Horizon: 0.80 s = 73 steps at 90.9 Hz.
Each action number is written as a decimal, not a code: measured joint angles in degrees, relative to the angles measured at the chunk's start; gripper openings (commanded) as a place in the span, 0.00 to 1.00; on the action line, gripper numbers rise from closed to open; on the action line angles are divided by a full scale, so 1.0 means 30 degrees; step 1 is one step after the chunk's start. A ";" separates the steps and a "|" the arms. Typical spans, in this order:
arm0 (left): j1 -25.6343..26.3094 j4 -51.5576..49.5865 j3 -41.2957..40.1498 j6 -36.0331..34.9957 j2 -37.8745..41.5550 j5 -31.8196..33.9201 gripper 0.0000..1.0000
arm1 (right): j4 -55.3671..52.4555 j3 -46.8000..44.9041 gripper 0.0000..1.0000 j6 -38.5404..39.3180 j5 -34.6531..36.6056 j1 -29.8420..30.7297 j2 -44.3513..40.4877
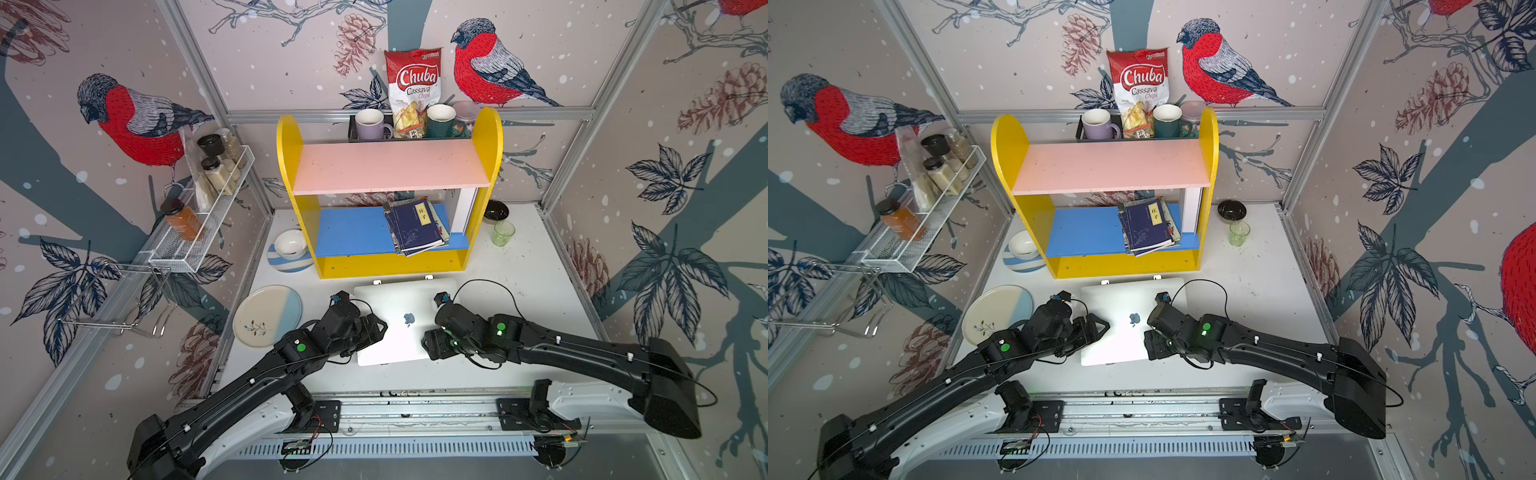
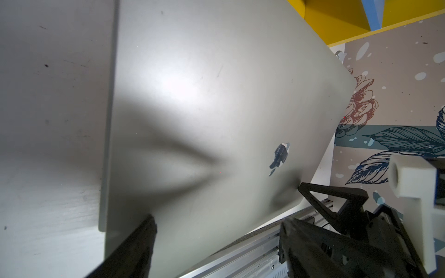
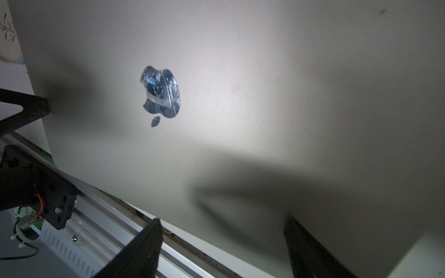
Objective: Close the laptop lid and set it aside
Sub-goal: Close the lid of the laptop.
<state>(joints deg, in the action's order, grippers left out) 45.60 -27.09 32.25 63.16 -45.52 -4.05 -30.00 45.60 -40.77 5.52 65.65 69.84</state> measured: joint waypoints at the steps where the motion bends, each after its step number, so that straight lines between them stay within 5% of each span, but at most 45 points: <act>1: 0.0000 0.0015 -0.0015 0.0007 -0.0015 0.0000 0.80 | 0.0015 -0.0007 0.80 0.0029 -0.0036 -0.0015 0.0029; 73: 0.0000 0.2244 -0.1282 0.0466 -0.1071 0.0517 0.80 | 0.1683 -0.0168 0.79 0.0124 -0.0889 -0.0437 0.2397</act>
<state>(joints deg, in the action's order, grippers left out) 45.60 -20.36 28.40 64.55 -48.73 -2.50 -24.95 45.10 -40.40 2.85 64.34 77.03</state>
